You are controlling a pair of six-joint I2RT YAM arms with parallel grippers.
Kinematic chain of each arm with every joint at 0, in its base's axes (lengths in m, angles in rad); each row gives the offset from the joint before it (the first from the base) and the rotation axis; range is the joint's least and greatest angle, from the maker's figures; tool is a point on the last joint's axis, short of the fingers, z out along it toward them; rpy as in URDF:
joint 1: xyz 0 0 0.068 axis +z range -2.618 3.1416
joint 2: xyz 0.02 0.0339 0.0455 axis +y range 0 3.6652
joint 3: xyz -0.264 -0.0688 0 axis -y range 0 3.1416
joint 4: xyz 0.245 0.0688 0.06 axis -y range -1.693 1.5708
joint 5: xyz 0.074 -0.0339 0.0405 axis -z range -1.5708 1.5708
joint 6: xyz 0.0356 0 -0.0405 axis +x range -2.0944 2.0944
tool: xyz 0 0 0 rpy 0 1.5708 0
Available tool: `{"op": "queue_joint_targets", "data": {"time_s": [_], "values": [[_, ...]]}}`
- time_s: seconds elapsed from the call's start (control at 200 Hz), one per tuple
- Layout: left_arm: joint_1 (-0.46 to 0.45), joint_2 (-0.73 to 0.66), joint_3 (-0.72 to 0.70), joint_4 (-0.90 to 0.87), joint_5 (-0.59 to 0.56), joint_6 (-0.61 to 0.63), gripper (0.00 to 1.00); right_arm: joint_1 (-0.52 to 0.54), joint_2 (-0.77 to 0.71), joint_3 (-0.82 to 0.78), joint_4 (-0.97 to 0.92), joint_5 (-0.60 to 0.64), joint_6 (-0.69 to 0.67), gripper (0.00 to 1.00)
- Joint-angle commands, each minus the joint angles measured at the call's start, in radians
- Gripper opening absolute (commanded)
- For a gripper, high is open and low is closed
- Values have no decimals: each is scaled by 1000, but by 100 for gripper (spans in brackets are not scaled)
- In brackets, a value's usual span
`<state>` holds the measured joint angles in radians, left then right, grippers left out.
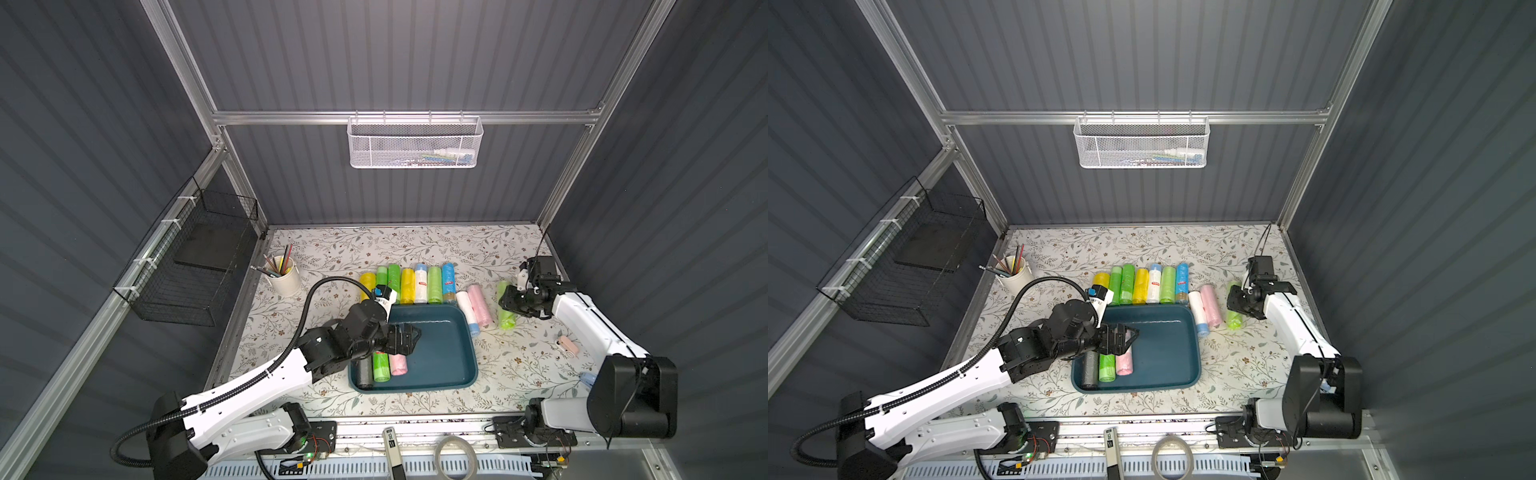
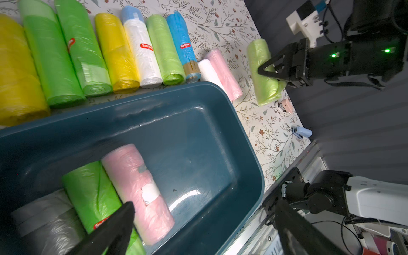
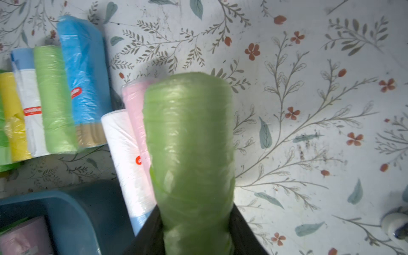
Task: Put the roll of trash bags into the storage box
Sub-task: Pick up the roll of trash bags from the center of the board, then place the roll of trash bags in the storage box.
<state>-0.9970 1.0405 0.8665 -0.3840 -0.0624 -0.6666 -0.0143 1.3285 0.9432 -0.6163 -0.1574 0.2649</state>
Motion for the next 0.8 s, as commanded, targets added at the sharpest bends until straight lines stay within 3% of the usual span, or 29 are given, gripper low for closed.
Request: {"op": "queue_joint_targets", "data": {"time_s": [0.0,0.11,0.365,0.795], "values": [[1,-47,-12,-76,-64,0,100,29,-72,36,-40,-88,15,40],[1,-73,5,-145,-98,6,100,63,-127,11,-18,-227,51,40],[1,-151,-11,-200,-113,-16,100,245,-197,-76,107,-330,185,40],[1,-201,11,-349,-135,-3,100,500,-136,-201,400,-354,417,41]]}}
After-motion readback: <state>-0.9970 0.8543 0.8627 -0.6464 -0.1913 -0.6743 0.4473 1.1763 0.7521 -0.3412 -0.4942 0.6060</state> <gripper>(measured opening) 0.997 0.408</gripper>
